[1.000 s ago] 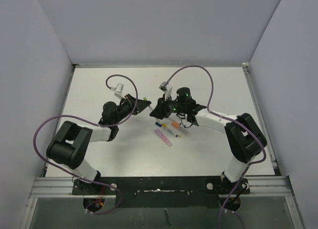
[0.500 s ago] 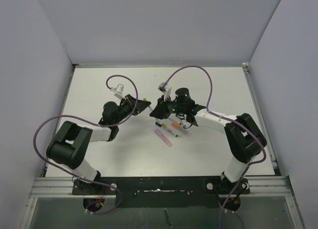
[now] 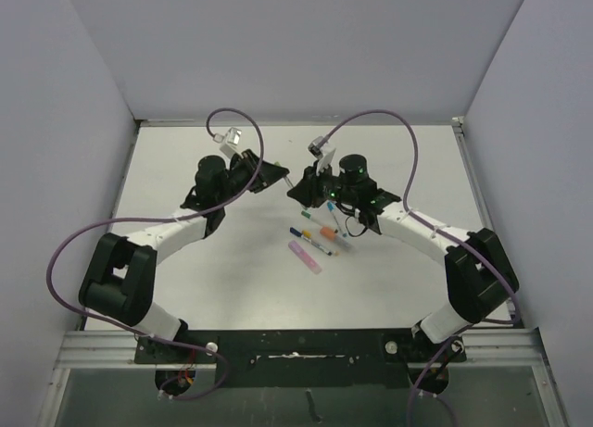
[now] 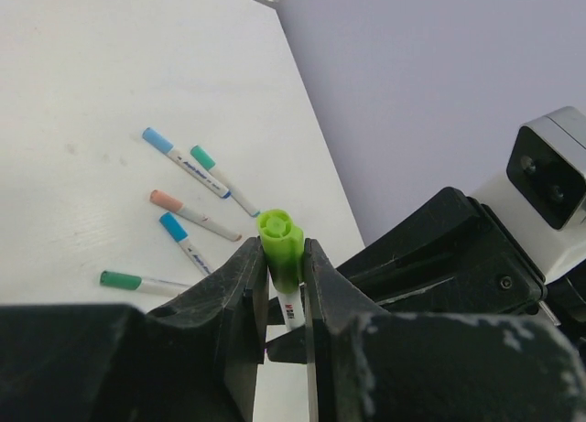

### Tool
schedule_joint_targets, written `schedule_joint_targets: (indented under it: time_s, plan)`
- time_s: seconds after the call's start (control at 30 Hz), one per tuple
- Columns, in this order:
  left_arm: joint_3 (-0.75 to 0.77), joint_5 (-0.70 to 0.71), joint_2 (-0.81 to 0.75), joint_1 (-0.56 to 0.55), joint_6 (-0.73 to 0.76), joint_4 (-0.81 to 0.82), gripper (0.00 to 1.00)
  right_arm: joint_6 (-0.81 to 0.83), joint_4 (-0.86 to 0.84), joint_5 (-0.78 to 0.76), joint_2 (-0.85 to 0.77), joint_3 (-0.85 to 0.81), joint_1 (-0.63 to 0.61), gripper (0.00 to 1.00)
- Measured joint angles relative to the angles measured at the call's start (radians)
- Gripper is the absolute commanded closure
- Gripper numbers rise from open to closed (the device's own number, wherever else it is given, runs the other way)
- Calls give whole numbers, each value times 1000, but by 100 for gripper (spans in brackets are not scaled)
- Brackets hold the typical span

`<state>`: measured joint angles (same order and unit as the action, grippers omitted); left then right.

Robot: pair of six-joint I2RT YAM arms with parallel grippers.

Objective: Open the pen caps

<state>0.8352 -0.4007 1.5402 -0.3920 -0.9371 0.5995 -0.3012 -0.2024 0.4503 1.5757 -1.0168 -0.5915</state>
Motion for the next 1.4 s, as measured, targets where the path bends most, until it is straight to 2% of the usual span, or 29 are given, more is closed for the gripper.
schedule_joint_targets:
  time_s: [0.13,0.4,0.7,0.77,0.9,1.03,1.23,1.4]
  plan:
    - [53,-32,-1,8,-10,-48,100,13,15,-23,-39,-5,7,100]
    - [55,-66,0,45,-29,-110,100,40,43,-4,-16,-29,16,100]
    - [56,16,3,47,-24,-116,100,32,-9,40,54,-59,24,100]
    - [49,125,3,50,-8,-80,100,26,17,61,61,-57,28,100]
    - [49,380,7,138,3,46,100,5,100,140,82,-11,33,100]
    - [56,483,9,150,14,81,100,-3,141,166,93,8,34,100]
    - [174,488,16,142,71,-63,100,7,216,129,53,7,58,100]
    - [258,432,31,150,148,-230,100,51,344,18,19,-81,154,100]
